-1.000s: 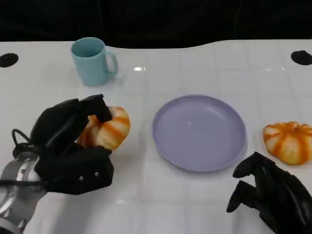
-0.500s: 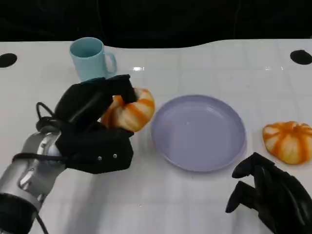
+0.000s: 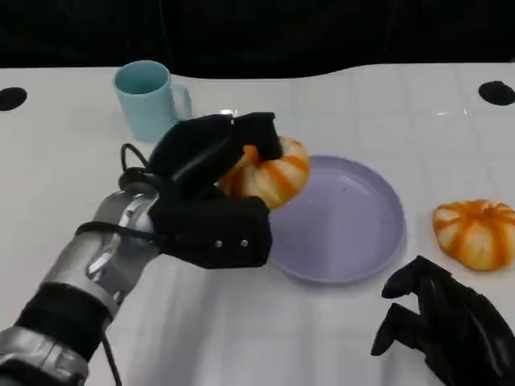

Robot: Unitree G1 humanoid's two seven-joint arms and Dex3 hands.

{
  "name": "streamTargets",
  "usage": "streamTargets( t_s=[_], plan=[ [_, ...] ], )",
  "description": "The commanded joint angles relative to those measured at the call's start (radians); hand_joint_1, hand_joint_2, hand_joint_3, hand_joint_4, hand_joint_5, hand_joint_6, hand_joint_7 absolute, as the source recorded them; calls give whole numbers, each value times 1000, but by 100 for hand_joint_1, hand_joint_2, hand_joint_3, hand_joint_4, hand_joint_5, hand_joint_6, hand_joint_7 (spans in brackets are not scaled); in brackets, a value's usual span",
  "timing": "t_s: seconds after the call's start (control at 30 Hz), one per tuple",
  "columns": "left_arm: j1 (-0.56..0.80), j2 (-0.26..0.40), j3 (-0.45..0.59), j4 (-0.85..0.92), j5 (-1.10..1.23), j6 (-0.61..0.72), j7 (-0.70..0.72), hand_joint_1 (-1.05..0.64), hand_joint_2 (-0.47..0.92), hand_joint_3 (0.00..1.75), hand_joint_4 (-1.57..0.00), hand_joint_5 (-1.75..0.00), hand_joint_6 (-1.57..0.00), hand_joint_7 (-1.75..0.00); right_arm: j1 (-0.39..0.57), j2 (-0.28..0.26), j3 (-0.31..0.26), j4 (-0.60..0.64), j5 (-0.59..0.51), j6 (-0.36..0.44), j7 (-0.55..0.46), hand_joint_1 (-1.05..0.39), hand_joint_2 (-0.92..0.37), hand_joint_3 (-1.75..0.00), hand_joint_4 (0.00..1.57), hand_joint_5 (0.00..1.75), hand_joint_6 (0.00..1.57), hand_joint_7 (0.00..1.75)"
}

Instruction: Grasp the bread from the table and place it into the plate.

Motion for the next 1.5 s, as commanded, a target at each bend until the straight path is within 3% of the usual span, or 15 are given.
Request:
streamTargets(
  t_s=[0.03,0.3,0.6,1.0,1.03,1.07,1.1,1.17,1.23,1.27,1.3,1.37,1.5],
  plan=[
    [-51,-19,-21,63,9,-37,9,-21,56,111,-89,-175,-69,-175,14,-4,-2,-18,-2,-14,0,-52,-92,-52,62,175,42,172],
    [-91,-75,-38,124,15,-27,13,-23,59,109,-88,-175,-69,-175,21,-1,7,-22,-11,-22,-1,-52,-92,-51,61,175,42,173],
    [-142,-124,-61,253,31,-105,66,-24,60,110,-89,-175,-70,-175,19,-6,16,-6,-22,-60,15,-52,-92,-54,61,175,42,173],
    [-200,-178,-85,400,33,-144,110,-19,56,115,-89,-175,-69,-175,24,2,18,-18,-11,-37,2,-54,-92,-52,61,175,42,173],
    [-205,-182,-85,412,31,-143,99,-17,53,114,-84,-175,-69,-164,24,1,19,-16,-13,-42,5,-53,-92,-51,61,175,42,173],
    [-210,-184,-86,420,31,-143,92,-18,55,104,-78,-168,-71,-138,24,-1,19,-15,-14,-46,8,-53,-92,-52,60,175,41,172],
    [-216,-185,-91,431,35,-140,83,-18,56,100,-76,-166,-73,-127,24,-1,20,-14,-16,-50,9,-52,-92,-53,60,175,41,172],
    [-224,-186,-97,445,41,-140,78,-23,77,58,-70,-149,-73,-87,24,-2,20,-12,-19,-53,8,-53,-92,-53,60,175,41,172],
    [-232,-182,-112,460,51,-138,66,-24,84,43,-68,-146,-74,-76,24,-1,19,-14,-16,-48,7,-53,-92,-53,60,175,41,172],
    [-238,-179,-125,469,61,-134,59,-31,89,35,-53,-116,-55,-53,24,0,18,-15,-13,-43,6,-53,-92,-53,60,175,41,173],
    [-243,-176,-141,476,78,-124,58,-34,90,32,-48,-102,-49,-42,24,0,18,-17,-11,-39,5,-53,-92,-52,60,175,41,173],
    [-249,-174,-158,484,95,-114,62,-41,92,29,-35,-78,-37,-26,24,-1,18,-19,-9,-36,5,-53,-92,-52,60,175,41,173],
    [-252,-173,-166,488,95,-111,66,-43,92,28,-32,-71,-35,-20,24,-1,18,-19,-8,-35,5,-53,-92,-52,60,175,41,174]
  ],
)
